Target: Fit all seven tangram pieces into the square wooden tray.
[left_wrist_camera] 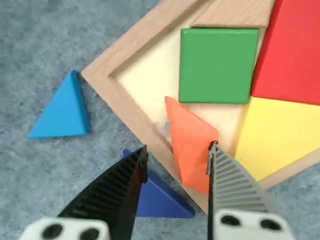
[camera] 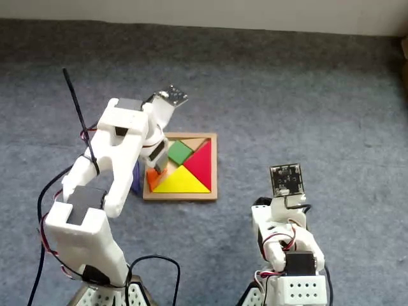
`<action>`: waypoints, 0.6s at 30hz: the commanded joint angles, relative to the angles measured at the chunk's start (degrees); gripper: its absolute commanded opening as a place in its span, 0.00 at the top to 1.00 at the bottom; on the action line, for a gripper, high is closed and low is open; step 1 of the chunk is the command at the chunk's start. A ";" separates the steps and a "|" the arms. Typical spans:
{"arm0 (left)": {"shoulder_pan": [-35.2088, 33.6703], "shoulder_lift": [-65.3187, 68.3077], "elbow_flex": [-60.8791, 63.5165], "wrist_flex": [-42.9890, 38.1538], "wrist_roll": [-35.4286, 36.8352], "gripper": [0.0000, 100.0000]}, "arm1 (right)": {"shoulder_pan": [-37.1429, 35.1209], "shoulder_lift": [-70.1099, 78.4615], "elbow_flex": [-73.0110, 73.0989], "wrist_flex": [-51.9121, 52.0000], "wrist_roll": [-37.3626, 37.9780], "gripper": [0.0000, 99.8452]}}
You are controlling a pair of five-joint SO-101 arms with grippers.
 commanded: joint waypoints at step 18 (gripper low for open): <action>3.03 -12.79 -0.13 1.41 1.67 0.80 | 0.92 -0.92 8.40 0.22 -0.35 0.99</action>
